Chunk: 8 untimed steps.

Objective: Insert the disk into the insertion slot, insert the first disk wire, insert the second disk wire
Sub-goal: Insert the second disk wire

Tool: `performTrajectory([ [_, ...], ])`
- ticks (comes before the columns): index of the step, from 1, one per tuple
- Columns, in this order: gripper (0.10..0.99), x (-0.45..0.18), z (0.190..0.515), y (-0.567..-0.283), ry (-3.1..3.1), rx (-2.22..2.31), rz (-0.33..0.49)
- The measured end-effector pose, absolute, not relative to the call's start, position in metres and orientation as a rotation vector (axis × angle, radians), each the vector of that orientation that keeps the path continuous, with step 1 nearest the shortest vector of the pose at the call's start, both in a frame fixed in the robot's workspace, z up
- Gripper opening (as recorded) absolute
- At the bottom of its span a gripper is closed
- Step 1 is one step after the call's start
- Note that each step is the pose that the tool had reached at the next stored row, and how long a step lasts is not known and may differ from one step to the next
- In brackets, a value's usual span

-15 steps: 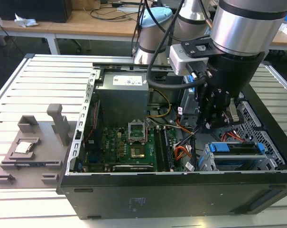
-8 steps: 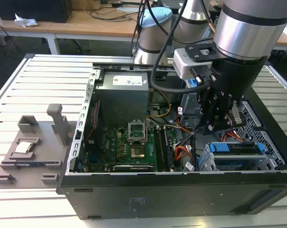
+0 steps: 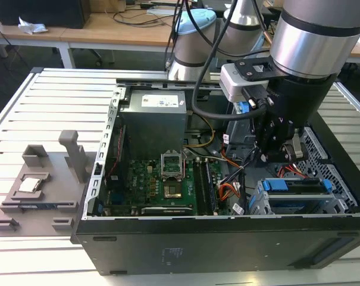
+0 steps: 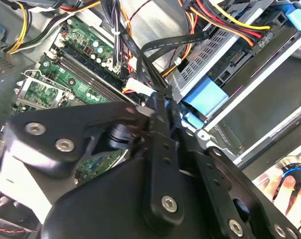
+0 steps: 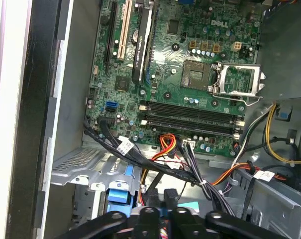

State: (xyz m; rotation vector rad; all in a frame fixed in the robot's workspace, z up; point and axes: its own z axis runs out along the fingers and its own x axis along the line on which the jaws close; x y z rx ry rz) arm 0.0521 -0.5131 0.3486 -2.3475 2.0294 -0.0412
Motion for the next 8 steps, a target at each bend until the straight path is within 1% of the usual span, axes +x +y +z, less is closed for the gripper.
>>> performTrajectory([
  [1,0.106,0.0521,0.3486,-0.5131,2.030,-2.348,-0.041],
  [8,0.106,0.0528,0.3541,-0.5131,2.030,-2.348,-0.042],
])
